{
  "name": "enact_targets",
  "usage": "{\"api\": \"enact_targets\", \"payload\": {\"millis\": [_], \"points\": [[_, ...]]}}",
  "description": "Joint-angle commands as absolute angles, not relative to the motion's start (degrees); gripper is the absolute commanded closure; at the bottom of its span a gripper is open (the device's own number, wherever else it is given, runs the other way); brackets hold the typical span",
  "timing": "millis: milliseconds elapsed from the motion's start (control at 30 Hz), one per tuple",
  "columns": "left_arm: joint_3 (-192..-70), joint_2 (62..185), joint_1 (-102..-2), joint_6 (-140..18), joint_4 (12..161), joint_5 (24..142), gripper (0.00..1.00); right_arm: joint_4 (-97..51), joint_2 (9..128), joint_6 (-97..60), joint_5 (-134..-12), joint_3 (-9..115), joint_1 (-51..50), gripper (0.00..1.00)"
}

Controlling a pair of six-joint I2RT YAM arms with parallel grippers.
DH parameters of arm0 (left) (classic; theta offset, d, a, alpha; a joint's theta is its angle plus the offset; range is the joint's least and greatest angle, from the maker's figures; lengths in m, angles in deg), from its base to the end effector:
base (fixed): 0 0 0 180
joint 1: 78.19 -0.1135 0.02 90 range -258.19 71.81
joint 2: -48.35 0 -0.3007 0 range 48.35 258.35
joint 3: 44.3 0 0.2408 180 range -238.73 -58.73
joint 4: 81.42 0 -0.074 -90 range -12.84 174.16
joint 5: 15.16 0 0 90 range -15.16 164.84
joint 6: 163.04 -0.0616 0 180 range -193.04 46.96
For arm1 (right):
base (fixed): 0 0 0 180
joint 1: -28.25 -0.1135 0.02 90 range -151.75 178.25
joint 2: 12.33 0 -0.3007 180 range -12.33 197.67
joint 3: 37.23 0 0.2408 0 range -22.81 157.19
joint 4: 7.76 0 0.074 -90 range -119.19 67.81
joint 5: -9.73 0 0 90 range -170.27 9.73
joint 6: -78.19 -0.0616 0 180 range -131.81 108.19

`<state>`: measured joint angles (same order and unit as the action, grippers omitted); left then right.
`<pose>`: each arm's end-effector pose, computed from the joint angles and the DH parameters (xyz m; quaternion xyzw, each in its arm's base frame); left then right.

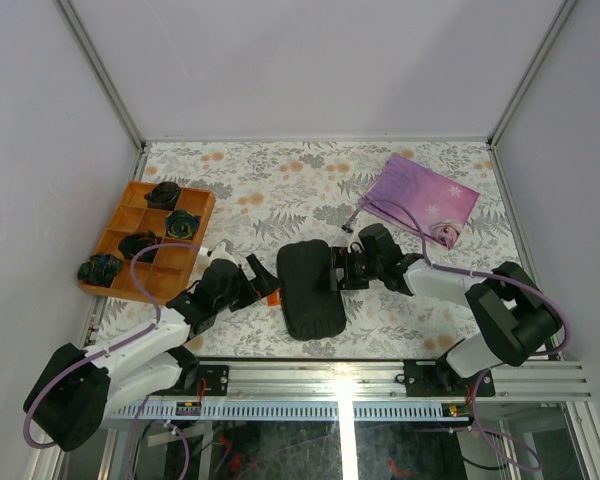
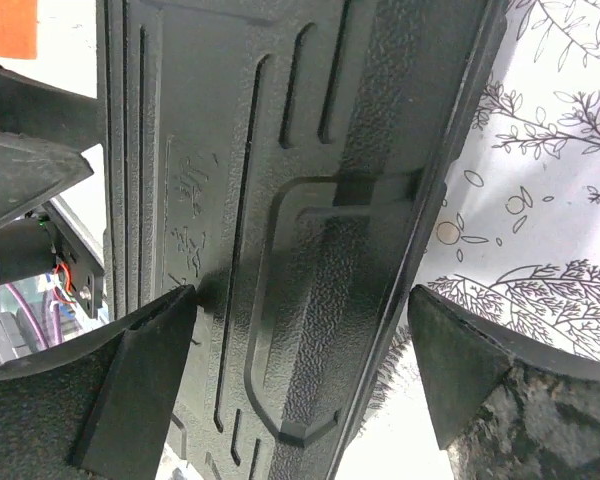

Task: Sort the tools into containers
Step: Close the storage box at the center of the board.

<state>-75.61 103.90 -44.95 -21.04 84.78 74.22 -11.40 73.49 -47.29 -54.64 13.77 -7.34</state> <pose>0.1478 -0.0961 0.1790 -0.1488 0.8865 -0.2930 0.3256 0.2262 0.1946 0.1953 -0.0973 0.8780 0.4089 0.2289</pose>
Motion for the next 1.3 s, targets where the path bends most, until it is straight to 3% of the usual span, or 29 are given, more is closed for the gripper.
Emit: {"api": "enact_targets", "payload": {"millis": [0,133,300,900,1067,1267], "points": [[-74.72,103.01,-42.52,-16.27,85.06,69.68,0.00,-17.50,74.98,-43.54,-59.89,16.99,-8.46,0.12],[-75.12,105.02,-39.56,-14.52,85.16,68.53,0.00,-21.21,76.82,-42.17,-63.89,17.46,-9.13,0.26],[-75.69,108.36,-36.63,-12.68,86.34,68.38,0.00,-21.00,77.40,-42.70,-65.09,16.04,-9.69,0.34],[-80.04,118.03,-31.00,-7.13,79.37,68.81,0.02,-19.90,76.13,-43.27,-65.39,14.75,-9.89,0.37],[-80.52,117.54,-30.99,-6.83,78.03,67.67,0.11,-19.60,75.97,-43.27,-65.14,14.78,-9.89,0.38],[-82.51,116.48,-30.97,-8.03,75.88,66.45,0.33,-19.55,75.82,-43.39,-65.15,14.55,-9.94,0.39]]}}
